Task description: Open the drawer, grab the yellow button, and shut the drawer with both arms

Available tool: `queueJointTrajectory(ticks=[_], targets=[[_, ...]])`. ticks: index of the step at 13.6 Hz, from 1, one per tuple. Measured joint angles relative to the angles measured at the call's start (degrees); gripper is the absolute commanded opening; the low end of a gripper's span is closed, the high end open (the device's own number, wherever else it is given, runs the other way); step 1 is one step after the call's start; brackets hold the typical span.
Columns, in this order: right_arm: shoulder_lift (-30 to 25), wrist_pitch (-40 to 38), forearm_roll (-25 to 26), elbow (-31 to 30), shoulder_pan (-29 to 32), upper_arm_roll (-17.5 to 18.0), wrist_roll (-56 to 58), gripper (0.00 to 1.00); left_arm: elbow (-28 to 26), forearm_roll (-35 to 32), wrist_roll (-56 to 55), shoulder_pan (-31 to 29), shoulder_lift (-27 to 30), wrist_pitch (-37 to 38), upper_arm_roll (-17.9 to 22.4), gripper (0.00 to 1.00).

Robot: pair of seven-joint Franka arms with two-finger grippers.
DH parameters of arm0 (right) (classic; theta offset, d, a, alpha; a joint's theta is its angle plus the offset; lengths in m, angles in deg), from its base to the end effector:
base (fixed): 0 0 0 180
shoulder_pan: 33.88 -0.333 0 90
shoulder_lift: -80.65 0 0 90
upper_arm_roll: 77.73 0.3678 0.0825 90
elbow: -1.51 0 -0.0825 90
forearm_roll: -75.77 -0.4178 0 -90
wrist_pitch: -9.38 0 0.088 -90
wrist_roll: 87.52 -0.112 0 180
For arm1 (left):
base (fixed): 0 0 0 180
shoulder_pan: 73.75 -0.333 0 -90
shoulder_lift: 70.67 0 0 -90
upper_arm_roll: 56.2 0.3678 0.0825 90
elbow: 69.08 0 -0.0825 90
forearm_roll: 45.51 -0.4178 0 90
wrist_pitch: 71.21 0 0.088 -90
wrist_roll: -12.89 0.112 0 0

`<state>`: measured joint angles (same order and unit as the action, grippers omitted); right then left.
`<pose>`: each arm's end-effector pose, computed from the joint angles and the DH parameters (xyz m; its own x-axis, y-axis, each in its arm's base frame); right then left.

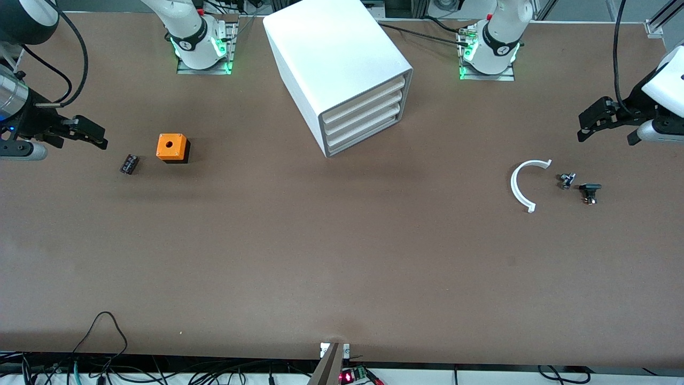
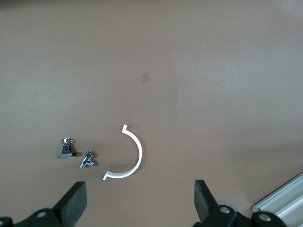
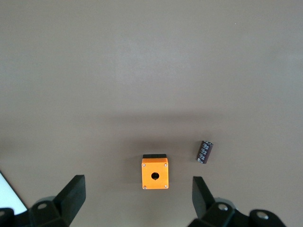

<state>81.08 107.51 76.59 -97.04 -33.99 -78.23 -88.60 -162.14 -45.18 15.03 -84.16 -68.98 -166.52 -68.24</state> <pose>0.5971 -0.0055 0.6032 0.9996 -0.0236 -0.0146 -0.0234 -0.9996 0.0145 0.5867 -0.0193 0.6695 0.9955 -0.0655 0.0680 -0.0654 -0.9979 -0.0029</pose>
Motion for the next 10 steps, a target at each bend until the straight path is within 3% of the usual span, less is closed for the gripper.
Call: queueJointTrajectory(ticks=[10], targets=[[0.02, -0.25, 0.0, 0.0, 0.04, -0.02, -2.55, 1.0, 0.06, 0.05, 0.0, 0.39, -0.09, 1.61, -0.66, 1.0]])
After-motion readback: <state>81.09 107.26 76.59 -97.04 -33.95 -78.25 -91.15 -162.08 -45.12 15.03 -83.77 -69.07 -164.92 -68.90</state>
